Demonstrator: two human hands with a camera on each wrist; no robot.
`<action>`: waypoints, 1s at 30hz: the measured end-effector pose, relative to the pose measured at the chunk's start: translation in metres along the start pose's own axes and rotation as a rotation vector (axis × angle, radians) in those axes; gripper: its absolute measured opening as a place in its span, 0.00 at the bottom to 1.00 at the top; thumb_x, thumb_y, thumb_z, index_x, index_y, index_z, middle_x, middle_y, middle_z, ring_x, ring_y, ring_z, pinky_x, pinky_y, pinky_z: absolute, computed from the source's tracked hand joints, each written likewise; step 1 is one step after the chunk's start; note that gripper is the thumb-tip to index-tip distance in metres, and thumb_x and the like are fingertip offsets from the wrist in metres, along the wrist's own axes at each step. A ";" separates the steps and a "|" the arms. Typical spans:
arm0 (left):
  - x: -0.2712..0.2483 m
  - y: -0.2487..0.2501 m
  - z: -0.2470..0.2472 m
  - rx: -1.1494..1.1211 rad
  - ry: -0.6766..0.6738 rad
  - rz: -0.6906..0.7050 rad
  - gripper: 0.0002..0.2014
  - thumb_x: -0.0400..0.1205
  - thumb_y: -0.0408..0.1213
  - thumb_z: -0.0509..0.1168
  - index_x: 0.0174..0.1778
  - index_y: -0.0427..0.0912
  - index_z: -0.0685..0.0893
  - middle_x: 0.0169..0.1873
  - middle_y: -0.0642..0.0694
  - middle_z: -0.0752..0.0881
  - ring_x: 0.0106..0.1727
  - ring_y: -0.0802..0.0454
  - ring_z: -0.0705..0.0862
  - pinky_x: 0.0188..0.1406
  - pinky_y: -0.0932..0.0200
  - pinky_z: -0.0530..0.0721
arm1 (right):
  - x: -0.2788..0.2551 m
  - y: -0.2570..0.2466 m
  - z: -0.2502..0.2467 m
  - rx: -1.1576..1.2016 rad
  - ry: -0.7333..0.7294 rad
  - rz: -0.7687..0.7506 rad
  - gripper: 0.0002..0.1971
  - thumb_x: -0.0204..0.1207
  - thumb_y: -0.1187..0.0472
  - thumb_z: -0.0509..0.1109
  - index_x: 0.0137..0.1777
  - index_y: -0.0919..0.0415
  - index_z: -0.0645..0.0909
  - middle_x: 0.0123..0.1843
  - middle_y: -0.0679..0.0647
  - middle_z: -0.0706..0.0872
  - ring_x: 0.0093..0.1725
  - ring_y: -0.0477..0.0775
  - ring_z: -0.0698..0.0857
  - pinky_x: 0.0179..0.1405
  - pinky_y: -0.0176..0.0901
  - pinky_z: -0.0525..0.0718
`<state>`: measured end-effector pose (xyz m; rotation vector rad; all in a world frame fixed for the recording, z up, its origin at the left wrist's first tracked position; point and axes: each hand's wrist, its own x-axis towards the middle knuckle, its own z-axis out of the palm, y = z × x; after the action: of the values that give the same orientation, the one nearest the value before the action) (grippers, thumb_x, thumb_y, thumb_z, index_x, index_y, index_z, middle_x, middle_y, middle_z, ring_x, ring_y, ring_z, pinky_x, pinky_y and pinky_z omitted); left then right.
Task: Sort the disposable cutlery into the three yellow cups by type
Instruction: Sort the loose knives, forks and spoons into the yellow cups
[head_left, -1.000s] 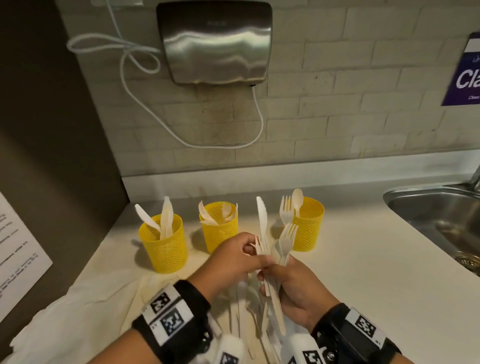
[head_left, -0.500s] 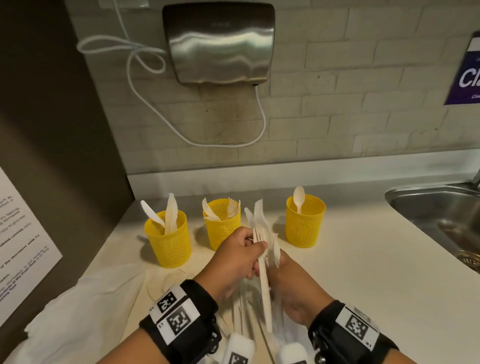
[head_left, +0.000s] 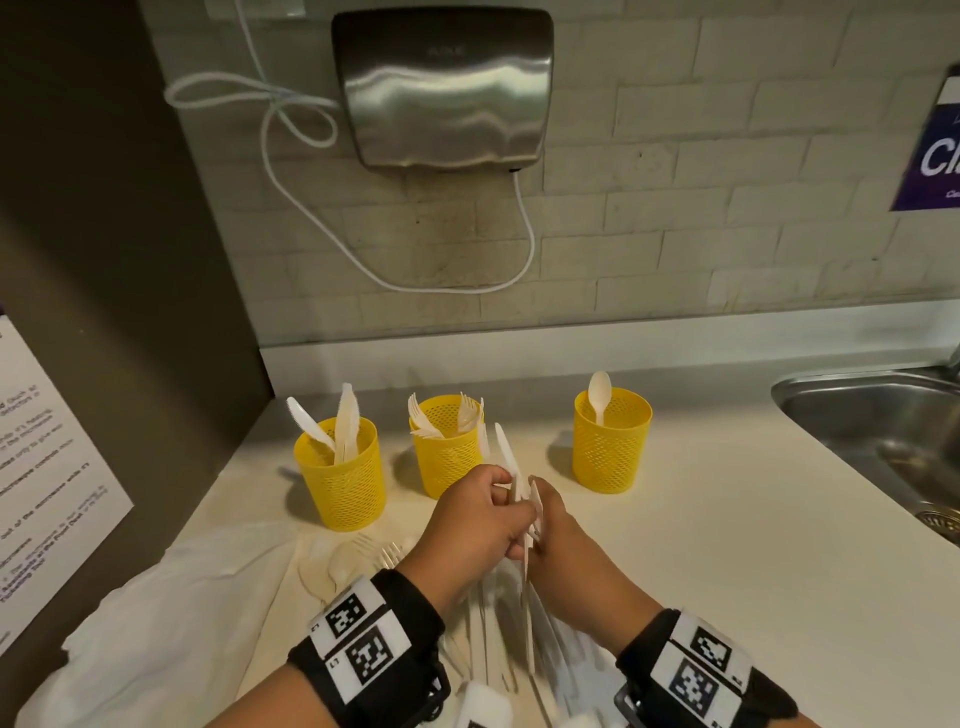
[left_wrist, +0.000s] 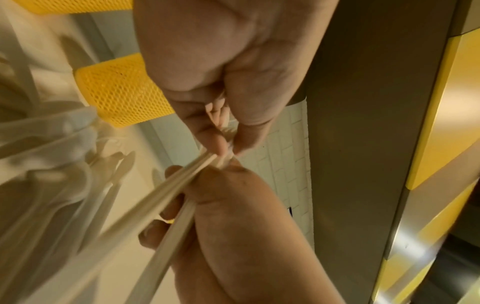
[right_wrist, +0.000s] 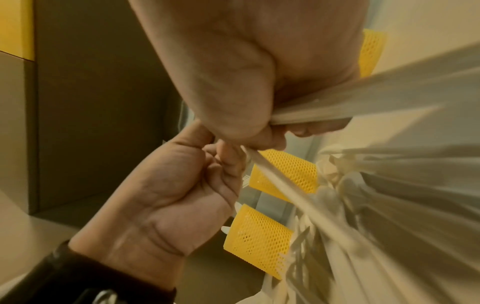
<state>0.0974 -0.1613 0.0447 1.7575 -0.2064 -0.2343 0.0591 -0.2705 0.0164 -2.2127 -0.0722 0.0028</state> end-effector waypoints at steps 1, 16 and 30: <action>0.001 0.001 -0.001 0.001 0.028 -0.003 0.10 0.78 0.29 0.65 0.54 0.37 0.80 0.29 0.49 0.81 0.21 0.59 0.78 0.25 0.63 0.80 | -0.001 -0.003 -0.002 0.004 -0.011 -0.015 0.34 0.78 0.69 0.59 0.78 0.45 0.51 0.56 0.49 0.80 0.41 0.42 0.79 0.33 0.24 0.74; 0.013 0.012 -0.028 -0.276 0.021 -0.075 0.08 0.85 0.33 0.60 0.44 0.39 0.83 0.41 0.38 0.84 0.27 0.53 0.76 0.20 0.67 0.76 | -0.010 -0.017 -0.017 0.787 -0.053 0.074 0.13 0.86 0.63 0.57 0.62 0.52 0.80 0.42 0.51 0.90 0.40 0.49 0.86 0.37 0.42 0.83; 0.023 0.019 -0.048 -0.353 0.035 -0.117 0.04 0.80 0.27 0.65 0.48 0.37 0.83 0.42 0.41 0.84 0.35 0.54 0.82 0.26 0.70 0.84 | -0.010 -0.009 -0.019 0.993 -0.134 0.263 0.10 0.79 0.66 0.67 0.38 0.63 0.87 0.28 0.57 0.80 0.25 0.50 0.75 0.21 0.37 0.70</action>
<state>0.1321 -0.1259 0.0718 1.4230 -0.0327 -0.3046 0.0495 -0.2807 0.0346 -1.2133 0.1255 0.2738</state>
